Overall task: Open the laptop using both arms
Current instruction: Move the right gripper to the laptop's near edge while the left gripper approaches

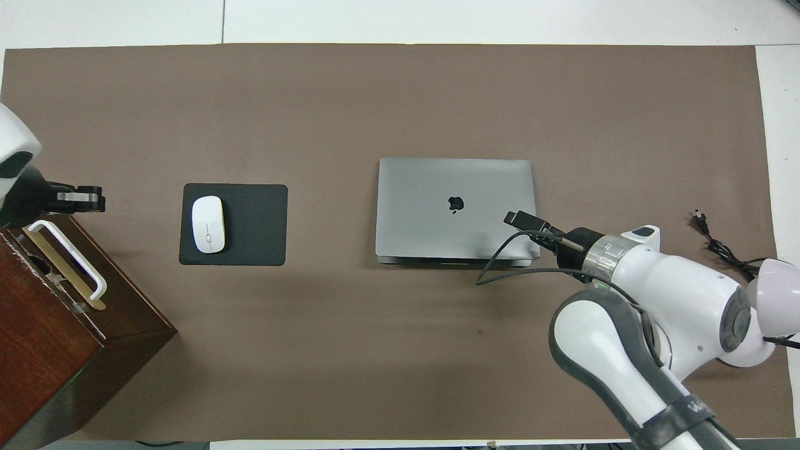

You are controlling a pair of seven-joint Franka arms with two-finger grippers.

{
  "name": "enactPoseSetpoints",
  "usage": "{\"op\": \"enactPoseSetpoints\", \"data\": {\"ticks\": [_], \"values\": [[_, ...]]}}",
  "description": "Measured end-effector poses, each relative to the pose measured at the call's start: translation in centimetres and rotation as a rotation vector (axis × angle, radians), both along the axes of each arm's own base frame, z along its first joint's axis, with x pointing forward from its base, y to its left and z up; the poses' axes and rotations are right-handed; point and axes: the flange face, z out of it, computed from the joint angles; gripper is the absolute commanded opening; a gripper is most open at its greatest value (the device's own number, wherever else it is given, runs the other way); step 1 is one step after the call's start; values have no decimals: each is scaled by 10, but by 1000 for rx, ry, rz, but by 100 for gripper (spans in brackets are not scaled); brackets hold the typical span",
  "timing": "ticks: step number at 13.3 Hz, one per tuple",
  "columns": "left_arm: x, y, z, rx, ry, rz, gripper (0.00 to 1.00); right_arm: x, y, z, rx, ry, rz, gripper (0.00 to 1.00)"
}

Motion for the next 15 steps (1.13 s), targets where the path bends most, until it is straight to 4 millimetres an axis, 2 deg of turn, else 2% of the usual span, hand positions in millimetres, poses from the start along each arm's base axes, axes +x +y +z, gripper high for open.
{"op": "enactPoseSetpoints", "data": {"ticks": [2,5,7,10,15], "values": [[-15,-19,-24,-4,-58,-37,0,-18,0,2,15,17,-34,100],[-50,-39,-65,-14,-158,-80,0,-41,-9,5,42,39,-90,100],[-73,-54,-84,-23,-217,-118,0,-54,0,9,86,79,-168,100],[-94,-83,-102,-44,-303,-187,0,-62,20,12,134,126,-264,100],[-121,-130,-133,-90,-429,-300,0,-65,30,8,187,187,-376,100]]}}
